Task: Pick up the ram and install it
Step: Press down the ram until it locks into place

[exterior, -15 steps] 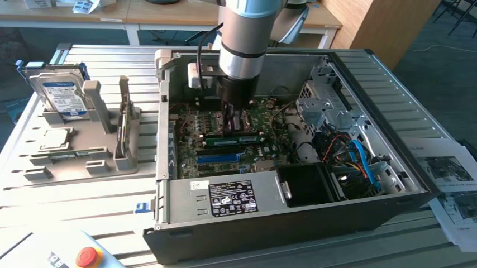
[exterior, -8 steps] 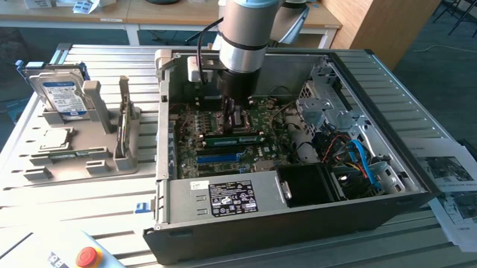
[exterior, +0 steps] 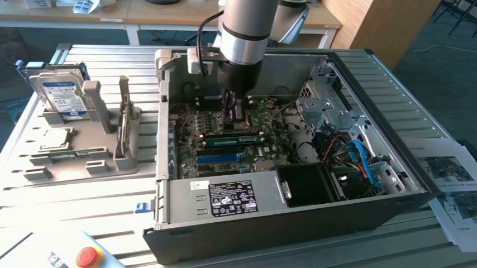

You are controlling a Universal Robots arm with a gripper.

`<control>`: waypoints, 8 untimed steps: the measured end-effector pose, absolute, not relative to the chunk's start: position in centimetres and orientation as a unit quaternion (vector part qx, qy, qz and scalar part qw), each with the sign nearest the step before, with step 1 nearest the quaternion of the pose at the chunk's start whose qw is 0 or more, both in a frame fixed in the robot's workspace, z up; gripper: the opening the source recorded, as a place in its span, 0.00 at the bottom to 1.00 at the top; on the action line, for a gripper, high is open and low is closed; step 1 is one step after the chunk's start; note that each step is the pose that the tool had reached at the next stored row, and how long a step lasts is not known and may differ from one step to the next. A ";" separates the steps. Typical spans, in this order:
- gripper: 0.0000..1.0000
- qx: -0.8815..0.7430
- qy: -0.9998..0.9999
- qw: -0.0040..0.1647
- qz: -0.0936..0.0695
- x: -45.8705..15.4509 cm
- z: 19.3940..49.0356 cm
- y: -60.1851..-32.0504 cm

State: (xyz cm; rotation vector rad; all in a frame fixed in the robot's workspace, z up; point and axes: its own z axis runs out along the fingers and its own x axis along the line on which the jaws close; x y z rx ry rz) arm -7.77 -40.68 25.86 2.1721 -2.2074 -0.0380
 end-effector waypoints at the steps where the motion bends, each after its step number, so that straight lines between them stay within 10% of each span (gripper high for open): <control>1: 0.10 0.701 -0.713 0.022 -0.012 -7.8 26.0 -40.7; 8: 0.10 0.701 -0.713 0.022 -0.012 -7.8 27.3 -40.7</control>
